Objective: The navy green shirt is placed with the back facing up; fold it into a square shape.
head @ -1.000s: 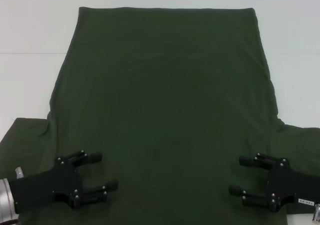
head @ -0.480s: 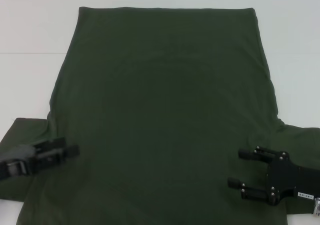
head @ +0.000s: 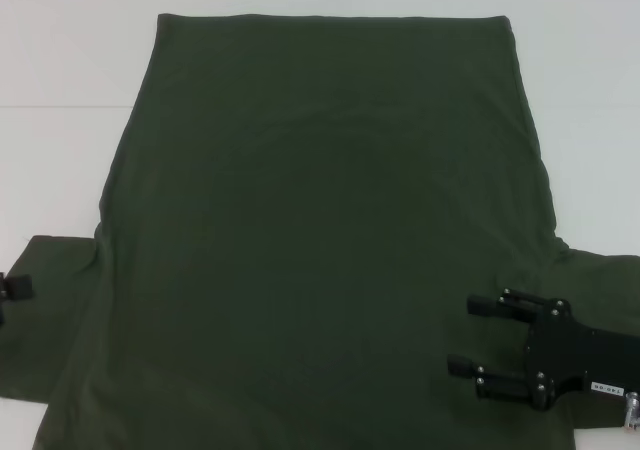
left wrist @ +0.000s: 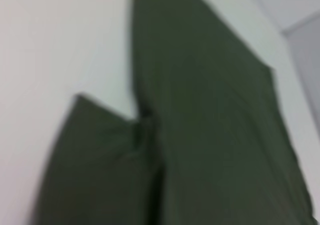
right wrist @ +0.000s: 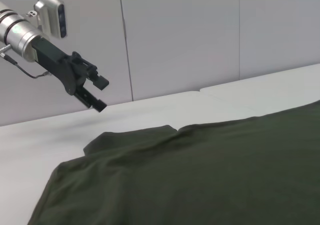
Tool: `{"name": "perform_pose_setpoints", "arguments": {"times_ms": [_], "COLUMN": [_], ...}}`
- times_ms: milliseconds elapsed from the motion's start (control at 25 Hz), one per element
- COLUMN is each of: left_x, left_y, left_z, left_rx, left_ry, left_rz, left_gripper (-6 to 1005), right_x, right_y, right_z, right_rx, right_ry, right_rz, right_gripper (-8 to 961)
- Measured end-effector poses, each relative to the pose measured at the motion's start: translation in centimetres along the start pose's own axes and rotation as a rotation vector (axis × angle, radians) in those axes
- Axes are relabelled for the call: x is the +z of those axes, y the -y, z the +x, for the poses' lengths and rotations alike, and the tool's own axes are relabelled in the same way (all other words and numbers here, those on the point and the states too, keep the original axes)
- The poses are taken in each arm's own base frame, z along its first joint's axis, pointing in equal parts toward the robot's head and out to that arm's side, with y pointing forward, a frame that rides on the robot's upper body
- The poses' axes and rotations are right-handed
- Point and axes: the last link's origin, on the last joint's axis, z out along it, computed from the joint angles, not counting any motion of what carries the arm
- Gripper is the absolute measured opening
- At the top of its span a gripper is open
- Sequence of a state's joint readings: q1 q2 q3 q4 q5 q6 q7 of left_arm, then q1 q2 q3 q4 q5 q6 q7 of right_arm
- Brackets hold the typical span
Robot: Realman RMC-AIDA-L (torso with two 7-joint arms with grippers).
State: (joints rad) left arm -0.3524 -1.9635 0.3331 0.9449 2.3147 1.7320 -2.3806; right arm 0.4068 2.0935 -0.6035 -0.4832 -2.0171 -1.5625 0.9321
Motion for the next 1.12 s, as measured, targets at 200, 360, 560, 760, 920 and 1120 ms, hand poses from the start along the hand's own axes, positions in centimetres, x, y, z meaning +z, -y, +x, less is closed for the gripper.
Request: {"name": "perform_pose_setpoints", "arguments": {"times_ms": [200,360,560,760,920,1120], "left_x": [-1.0,-0.6,0.3,1.0,1.0,1.0], "left_y": [1.6,2.5,3.0,3.3,3.5,3.7], "left_z": [0.3,0.4,0.9,1.2,1.3,1.4], "left_rx": [-0.153,-0.191,-0.194,-0.192,-0.192,-0.196], "left_ry": [0.029,0.031,0.036,0.047,0.046,0.048], "left_rz": [0.128,0.193,0.221,0.251,0.270,0.279], "left_gripper": [813,804,792,781,772,760], "right_x": [0.0,0.1,0.2,0.1,0.0,0.0], "right_y": [0.1,0.1,0.2,0.2,0.2,0.2], "right_z": [-0.1,-0.2,-0.3,-0.3,-0.2,-0.2], "right_rx": [-0.005,-0.008,-0.010,-0.009,-0.007,-0.007], "right_ry": [0.001,0.001,0.002,0.003,0.003,0.003], "right_rz": [-0.002,-0.004,-0.005,-0.001,0.002,0.003], "right_gripper": [806,806,806,807,807,807]}}
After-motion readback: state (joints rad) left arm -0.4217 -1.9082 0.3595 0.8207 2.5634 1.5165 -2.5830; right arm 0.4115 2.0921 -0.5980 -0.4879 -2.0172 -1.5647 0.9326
